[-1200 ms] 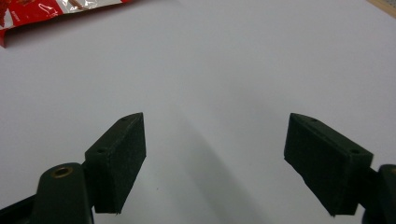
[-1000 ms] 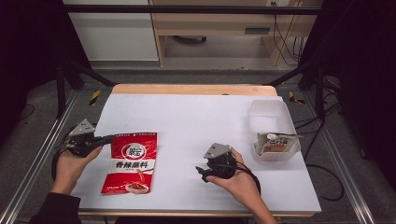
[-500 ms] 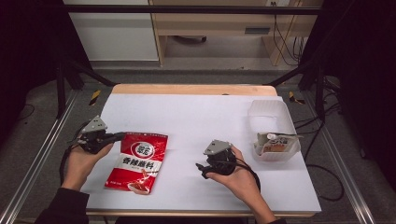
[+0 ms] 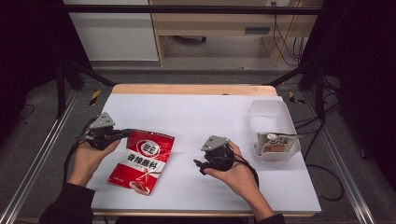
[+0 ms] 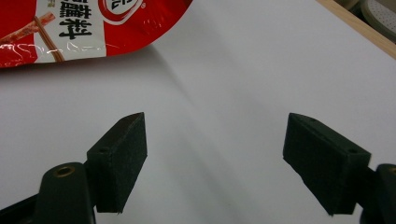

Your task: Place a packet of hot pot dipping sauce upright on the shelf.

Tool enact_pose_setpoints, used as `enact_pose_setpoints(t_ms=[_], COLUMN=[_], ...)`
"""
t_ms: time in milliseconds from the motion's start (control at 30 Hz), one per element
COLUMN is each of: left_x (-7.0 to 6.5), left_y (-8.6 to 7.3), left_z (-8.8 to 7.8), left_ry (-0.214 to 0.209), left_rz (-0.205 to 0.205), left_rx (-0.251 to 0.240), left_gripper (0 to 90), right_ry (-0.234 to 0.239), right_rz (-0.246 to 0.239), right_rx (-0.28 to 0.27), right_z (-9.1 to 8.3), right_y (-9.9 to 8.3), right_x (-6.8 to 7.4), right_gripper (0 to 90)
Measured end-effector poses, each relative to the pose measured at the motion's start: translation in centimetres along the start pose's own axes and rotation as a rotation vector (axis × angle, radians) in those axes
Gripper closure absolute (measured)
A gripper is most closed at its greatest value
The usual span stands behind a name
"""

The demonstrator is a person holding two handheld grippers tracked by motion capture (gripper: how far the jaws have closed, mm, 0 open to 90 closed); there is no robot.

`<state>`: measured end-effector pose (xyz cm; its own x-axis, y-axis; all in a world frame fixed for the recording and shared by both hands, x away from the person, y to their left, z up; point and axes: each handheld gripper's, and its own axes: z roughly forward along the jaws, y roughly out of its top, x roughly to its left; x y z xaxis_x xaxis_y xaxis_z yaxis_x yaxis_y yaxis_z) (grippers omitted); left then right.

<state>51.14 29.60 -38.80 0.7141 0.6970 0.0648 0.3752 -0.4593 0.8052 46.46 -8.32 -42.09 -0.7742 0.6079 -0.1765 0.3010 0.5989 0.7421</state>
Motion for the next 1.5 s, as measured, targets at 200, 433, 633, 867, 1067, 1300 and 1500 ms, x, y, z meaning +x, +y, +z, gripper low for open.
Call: enact_pose_setpoints(t_ms=[200, 433, 633, 867, 1067, 1300, 1500], left_x=[-0.5, -1.0, -1.3, -1.8, -2.1, -2.3, -2.4], left_y=[0.7, 1.5, 2.0, 2.6, 2.9, 2.8, 2.9], left_z=[0.0, -0.3, -0.6, -0.9, -0.9, -0.7, -0.7], left_ry=[-0.008, -0.010, -0.012, -0.015, -0.020, -0.026, -0.027], left_rz=[0.011, 0.029, 0.043, 0.059, 0.068, 0.069, 0.071], left_rx=[-0.012, -0.022, -0.030, -0.044, -0.045, -0.045, -0.047], left_gripper=[90.0, 90.0, 90.0, 90.0, 90.0, 90.0, 90.0], right_ry=[0.000, 0.018, 0.045, 0.083, 0.130, 0.188, 0.233], right_rz=[-0.020, -0.028, -0.025, -0.014, -0.001, 0.014, 0.026], right_rx=[-0.006, -0.016, -0.030, -0.040, -0.039, -0.016, 0.015], right_z=[-0.3, -0.1, 0.2, 1.2, 2.3, 3.6, 4.8], right_y=[1.3, 2.7, 4.2, 5.4, 6.1, 6.4, 6.7], right_x=[-0.2, -0.2, 0.0, 0.1, 0.4, 0.4, 0.5], right_gripper=[22.1, 25.6, 27.4, 33.4, 43.4, 53.5, 56.5])
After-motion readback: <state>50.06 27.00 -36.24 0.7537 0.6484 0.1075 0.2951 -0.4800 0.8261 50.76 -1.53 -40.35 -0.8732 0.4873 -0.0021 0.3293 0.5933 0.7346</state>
